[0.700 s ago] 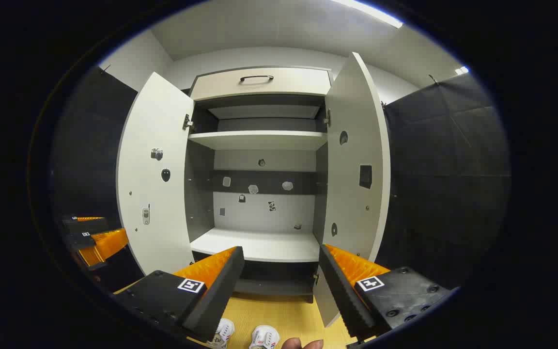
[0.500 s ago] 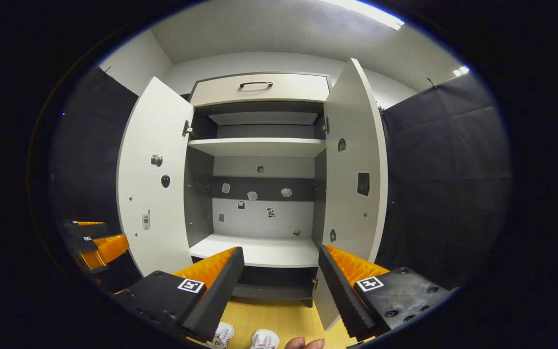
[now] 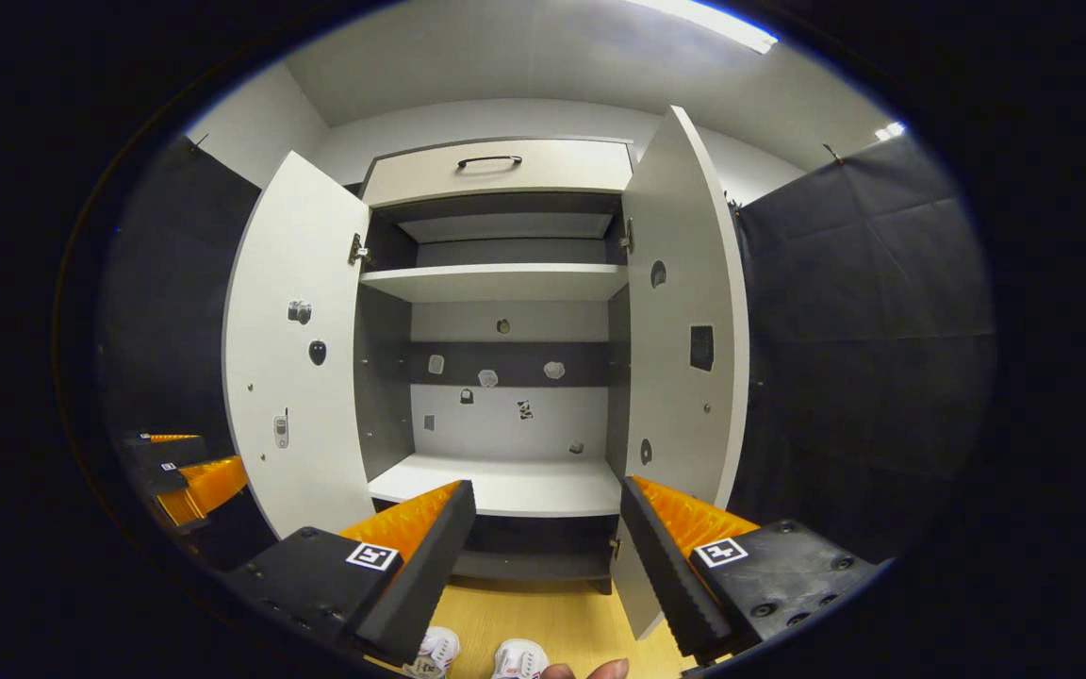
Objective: Grab one shoe with the right hand and put it into the shoe cabinet, grab the other shoe with the left hand and put it into the shoe cabinet; then close the right door with the right hand and the left door with the left hand.
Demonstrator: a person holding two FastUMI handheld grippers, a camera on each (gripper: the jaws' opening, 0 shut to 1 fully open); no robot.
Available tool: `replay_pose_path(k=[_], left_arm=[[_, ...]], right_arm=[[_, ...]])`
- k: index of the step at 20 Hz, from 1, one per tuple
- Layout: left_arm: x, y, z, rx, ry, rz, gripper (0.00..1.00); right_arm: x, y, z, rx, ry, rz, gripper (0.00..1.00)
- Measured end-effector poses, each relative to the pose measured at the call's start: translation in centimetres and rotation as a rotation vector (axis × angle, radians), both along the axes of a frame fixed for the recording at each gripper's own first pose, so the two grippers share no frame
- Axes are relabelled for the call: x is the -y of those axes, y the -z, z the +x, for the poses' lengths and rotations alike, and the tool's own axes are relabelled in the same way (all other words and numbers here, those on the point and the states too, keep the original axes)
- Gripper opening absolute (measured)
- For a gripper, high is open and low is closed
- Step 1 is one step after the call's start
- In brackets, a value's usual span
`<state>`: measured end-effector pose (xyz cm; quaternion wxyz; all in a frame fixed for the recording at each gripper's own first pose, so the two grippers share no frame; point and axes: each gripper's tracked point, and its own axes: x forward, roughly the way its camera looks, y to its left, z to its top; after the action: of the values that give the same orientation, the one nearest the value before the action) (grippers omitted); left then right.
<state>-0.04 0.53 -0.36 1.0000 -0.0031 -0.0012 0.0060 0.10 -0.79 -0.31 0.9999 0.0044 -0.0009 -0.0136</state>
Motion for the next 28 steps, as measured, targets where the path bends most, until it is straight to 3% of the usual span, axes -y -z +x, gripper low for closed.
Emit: replay_pose_path(k=[11, 14, 18, 28], left_arm=[[-0.4, -0.2, 0.0, 0.019, -0.004, 0.011, 0.96], [-0.9, -0.3, -0.1, 0.043, -0.016, 0.005, 0.96], [-1.5, 0.5, -0.4, 0.05, -0.029, 0.002, 0.96], [-3.2, 3.8, -0.7, 0.013, -0.072, 0.002, 0.96]], right_arm=[[-1.2, 1.0, 0.4, -0.027, -0.021, 0.01, 0.98], [-2.3, 3.5, 0.2, -0.077, -0.044, 0.025, 0.98], [-4.0, 10.6, -1.1, -0.214, -0.07, 0.055, 0.98], [-7.2, 35.1, -8.1, -0.679, -0.107, 0.112, 0.98]])
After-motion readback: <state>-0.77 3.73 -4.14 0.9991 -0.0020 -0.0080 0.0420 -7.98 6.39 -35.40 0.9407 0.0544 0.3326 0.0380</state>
